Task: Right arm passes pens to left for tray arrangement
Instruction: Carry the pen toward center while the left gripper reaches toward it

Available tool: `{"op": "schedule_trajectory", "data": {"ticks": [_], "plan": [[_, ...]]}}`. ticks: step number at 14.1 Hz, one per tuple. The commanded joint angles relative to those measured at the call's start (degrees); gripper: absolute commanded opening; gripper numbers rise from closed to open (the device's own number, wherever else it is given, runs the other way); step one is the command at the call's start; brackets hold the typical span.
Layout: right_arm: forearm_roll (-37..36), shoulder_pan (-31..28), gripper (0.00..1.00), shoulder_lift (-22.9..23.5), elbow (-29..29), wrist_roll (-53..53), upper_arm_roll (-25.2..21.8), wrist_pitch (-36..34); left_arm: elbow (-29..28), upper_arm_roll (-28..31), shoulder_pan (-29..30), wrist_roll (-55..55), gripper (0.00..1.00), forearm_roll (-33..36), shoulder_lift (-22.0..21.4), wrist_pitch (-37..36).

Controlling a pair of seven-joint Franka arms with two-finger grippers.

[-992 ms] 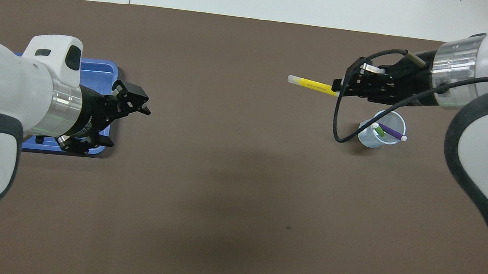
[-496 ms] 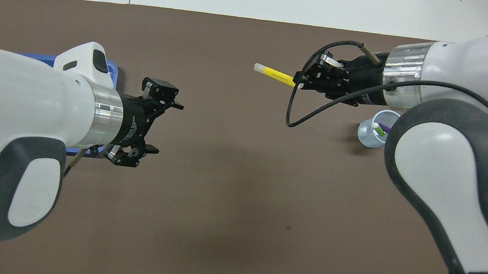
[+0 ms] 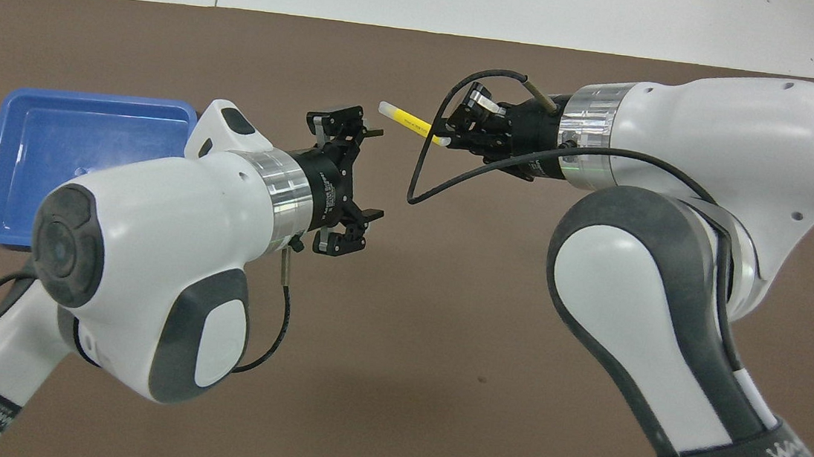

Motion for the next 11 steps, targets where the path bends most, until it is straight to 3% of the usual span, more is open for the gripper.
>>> {"op": "schedule_trajectory", "data": {"ticks": [1, 7, 11], "plan": [[1.44, 0.01, 0.12, -0.20, -0.23, 0.19, -0.05, 0.66, 1.73, 0.81, -2.34, -1.17, 1.00, -1.03, 4.40, 5.26], [1.35, 0.10, 0.12, -0.20, -0.23, 0.98, -0.05, 1.02, 7.88, 0.89, -2.43, -2.65, 1.00, -1.03, 10.29, 10.19], [1.35, 0.10, 0.12, -0.11, -0.23, 0.98, -0.05, 1.37, 8.15, 0.89, -3.22, -5.04, 0.88, -0.86, 11.17, 11.94]]}}
